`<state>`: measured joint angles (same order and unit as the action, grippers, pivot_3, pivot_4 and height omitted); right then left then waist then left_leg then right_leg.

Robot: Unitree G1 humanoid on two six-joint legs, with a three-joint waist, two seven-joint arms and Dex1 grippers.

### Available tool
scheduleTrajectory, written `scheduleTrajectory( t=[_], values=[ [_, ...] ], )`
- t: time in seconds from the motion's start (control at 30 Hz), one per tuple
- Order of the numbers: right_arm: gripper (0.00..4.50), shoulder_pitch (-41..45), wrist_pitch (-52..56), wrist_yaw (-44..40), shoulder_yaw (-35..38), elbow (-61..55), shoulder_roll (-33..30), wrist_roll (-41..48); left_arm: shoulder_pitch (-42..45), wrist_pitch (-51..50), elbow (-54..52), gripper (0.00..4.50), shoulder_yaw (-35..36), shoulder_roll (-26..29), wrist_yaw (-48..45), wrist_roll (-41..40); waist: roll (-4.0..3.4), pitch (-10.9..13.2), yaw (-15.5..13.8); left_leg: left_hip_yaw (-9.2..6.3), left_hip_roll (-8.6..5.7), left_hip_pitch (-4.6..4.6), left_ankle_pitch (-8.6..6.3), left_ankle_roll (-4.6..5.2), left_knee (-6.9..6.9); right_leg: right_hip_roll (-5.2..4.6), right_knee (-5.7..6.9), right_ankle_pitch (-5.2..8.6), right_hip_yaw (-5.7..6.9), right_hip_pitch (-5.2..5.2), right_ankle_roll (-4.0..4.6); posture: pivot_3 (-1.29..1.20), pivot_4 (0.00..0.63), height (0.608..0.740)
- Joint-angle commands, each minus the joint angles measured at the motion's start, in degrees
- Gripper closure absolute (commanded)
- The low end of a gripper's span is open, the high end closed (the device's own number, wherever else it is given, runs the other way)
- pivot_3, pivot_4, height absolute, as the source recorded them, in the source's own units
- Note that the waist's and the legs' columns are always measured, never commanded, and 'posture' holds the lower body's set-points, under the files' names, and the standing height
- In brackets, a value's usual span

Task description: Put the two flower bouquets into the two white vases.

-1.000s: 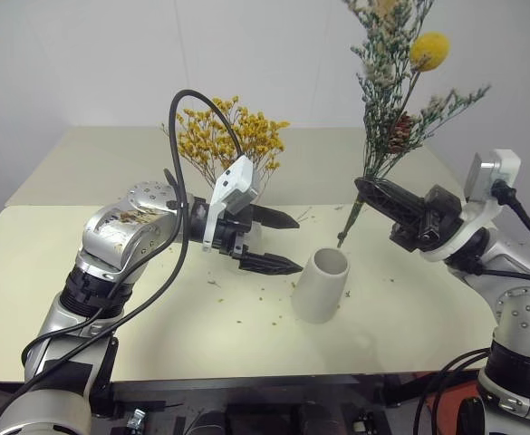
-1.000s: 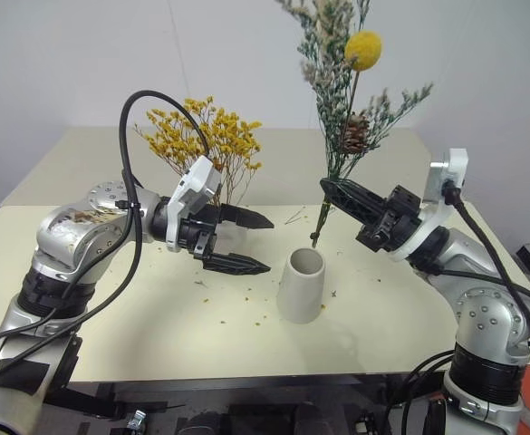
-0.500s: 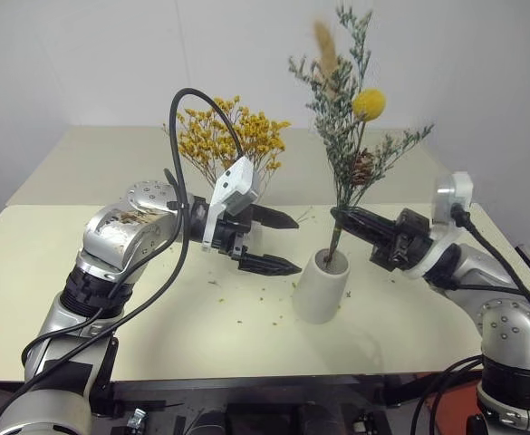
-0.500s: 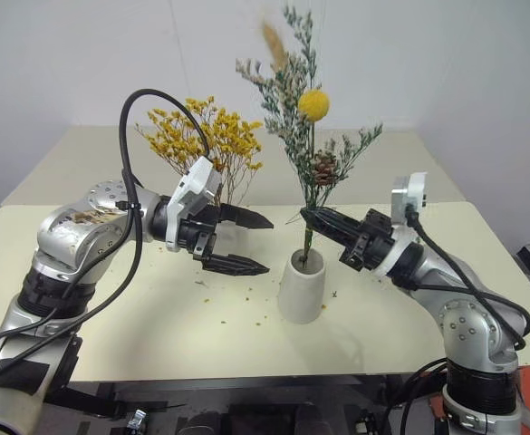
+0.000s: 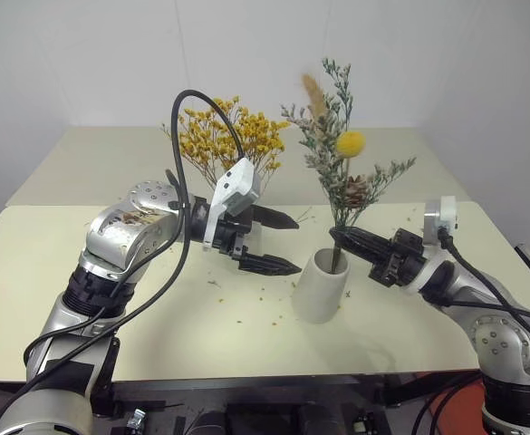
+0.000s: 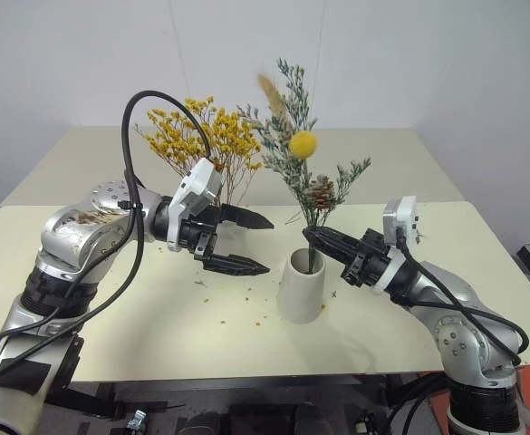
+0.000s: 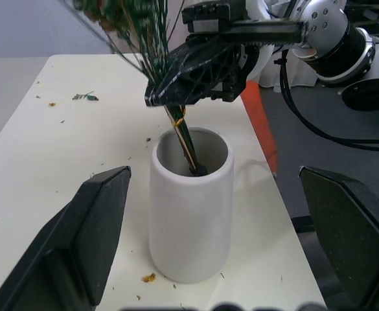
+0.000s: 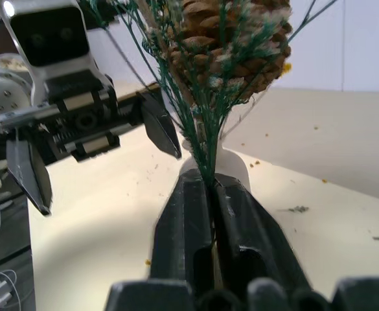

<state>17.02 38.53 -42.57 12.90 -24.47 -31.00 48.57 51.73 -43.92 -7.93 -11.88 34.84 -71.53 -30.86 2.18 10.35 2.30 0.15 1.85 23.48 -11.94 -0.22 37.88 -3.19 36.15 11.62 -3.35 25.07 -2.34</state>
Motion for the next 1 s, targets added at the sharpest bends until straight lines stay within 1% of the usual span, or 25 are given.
scheduleTrajectory(
  t=[0.03, 0.17, 0.3, 0.33, 0.57, 0.7, 0.9, 1.0],
  values=[
    [2.74, -0.19, -1.49, -1.09, 0.56, -2.81, -1.05, 1.10, 1.53, 1.13, -0.41, 0.00, 0.43, -0.06, -0.40, -0.03, 0.00, 0.00, -0.01, 0.00, 0.00, 0.00, 0.00, 0.00, 0.00, 0.00, 0.00, 0.00, 0.00, 0.00, 0.00, 0.00, 0.150, 0.740],
    [1.47, -0.98, -1.58, -1.81, 0.71, -3.38, -1.68, 1.07, 1.49, 1.07, -0.64, 0.00, 0.52, -0.04, -0.34, -0.06, 0.00, 0.00, -0.06, 0.00, -0.01, 0.02, 0.00, 0.00, 0.00, 0.00, -0.01, 0.00, 0.00, 0.00, 0.00, 0.00, 0.150, 0.740],
    [0.11, -2.16, -2.13, -2.56, 1.36, -3.89, -2.74, 0.89, 1.50, 1.19, -0.55, 0.00, 0.63, 0.01, -0.27, 0.02, 0.00, 0.00, -0.05, 0.00, 0.00, 0.00, 0.00, 0.00, 0.00, 0.00, 0.00, 0.00, 0.00, -0.01, 0.00, 0.00, 0.150, 0.740],
    [0.05, -2.67, -2.29, -3.18, 1.74, -3.92, -3.28, 0.99, 1.50, 1.25, -0.47, 0.00, 0.71, 0.03, -0.23, 0.05, 0.00, 0.00, -0.05, 0.00, 0.00, 0.00, 0.00, 0.00, 0.00, 0.00, 0.00, 0.00, 0.00, -0.01, 0.00, 0.00, 0.150, 0.740],
    [0.05, -6.38, -3.83, -7.01, 5.82, -3.23, -7.12, 1.30, 0.97, 1.18, -1.08, 0.00, 1.54, 0.60, 0.21, -0.12, 0.00, 0.00, -0.18, 0.00, -0.01, -0.02, 0.00, 0.00, 0.00, 0.00, 0.00, 0.01, -0.01, -0.02, -0.01, 0.00, 0.150, 0.740],
    [0.05, -7.43, -4.66, -8.36, 8.56, -2.20, -9.12, 0.96, -0.55, -0.07, -2.83, 0.00, 3.42, 2.80, 0.15, -1.44, 0.00, 0.00, -0.01, 0.00, 0.00, -0.05, 0.00, 0.00, 0.00, 0.01, 0.00, 0.01, -0.02, -0.04, -0.01, 0.00, 0.150, 0.740],
    [0.05, -8.41, -5.28, -10.54, 11.61, -0.14, -12.66, 0.35, -9.23, 2.32, -6.68, 0.00, 11.61, 6.41, 1.09, -4.61, 0.00, 0.00, 0.09, 0.03, 0.01, -0.10, 0.00, 0.00, 0.00, 0.01, 0.01, 0.01, -0.04, -0.06, -0.01, 0.00, 0.150, 0.740],
    [0.05, -8.47, -5.55, -11.89, 12.18, 1.00, -14.36, -0.21, -14.95, 4.66, -7.45, 0.00, 15.48, 9.15, 1.65, -3.83, 0.00, 0.00, 0.06, 0.04, 0.01, -0.15, 0.00, 0.00, 0.00, 0.01, 0.01, 0.01, -0.05, -0.09, -0.01, 0.00, 0.150, 0.740]
  ],
)
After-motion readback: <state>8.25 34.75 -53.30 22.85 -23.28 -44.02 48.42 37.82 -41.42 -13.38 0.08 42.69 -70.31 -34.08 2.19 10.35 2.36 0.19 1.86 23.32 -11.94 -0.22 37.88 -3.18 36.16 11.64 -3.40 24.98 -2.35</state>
